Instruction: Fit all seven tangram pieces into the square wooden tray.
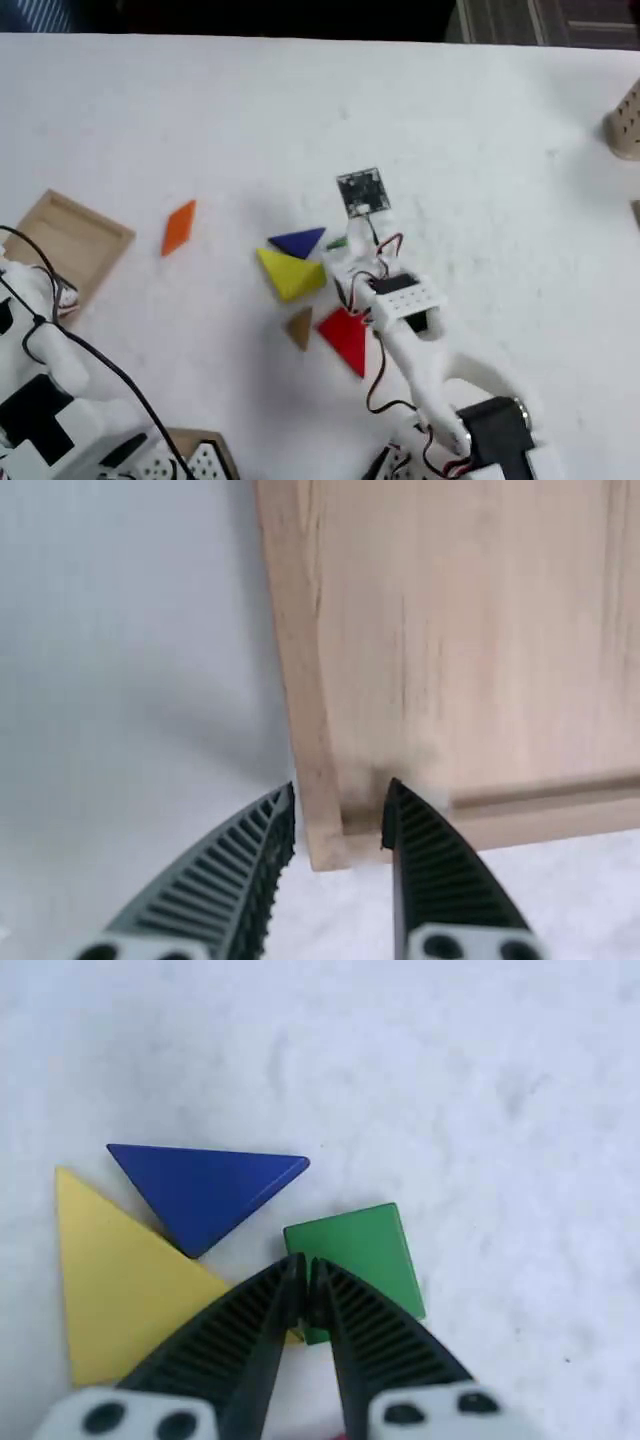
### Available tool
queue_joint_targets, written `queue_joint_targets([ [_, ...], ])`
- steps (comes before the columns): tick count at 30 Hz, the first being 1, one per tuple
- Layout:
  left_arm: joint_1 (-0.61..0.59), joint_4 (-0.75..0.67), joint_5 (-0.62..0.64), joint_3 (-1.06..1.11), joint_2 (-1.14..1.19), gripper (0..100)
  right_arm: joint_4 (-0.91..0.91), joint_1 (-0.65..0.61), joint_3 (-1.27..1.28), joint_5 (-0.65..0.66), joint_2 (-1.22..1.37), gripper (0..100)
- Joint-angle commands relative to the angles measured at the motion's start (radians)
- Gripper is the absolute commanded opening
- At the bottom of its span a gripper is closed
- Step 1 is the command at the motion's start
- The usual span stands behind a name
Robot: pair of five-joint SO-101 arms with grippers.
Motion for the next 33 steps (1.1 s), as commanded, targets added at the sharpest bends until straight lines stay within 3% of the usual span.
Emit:
queue_joint_targets([
  [1,0.025,-0.017,-0.009,-0.04,0.001,16,0.007,0.002,-0.012,-0.011,-0.099,1.8],
  [8,0.021,-0.015,-0.009,-0.04,0.001,16,-0.001,-0.26,-0.092,-0.011,-0.145,1.8],
  [14,0.019,-0.015,-0.009,-0.04,0.001,16,-0.168,-0.444,-0.31,-0.011,0.13,1.8],
  [22,0.019,-0.017,-0.009,-0.04,0.001,16,-0.22,-0.456,-0.825,-0.003,0.685,1.8],
  [30,0.024,-0.02,-0.009,-0.04,0.001,16,-0.219,-0.473,-0.947,-0.003,0.754,1.8],
  [33,0.024,-0.02,-0.009,-0.04,0.001,16,-0.139,-0.463,-0.931,-0.002,0.774,1.8],
])
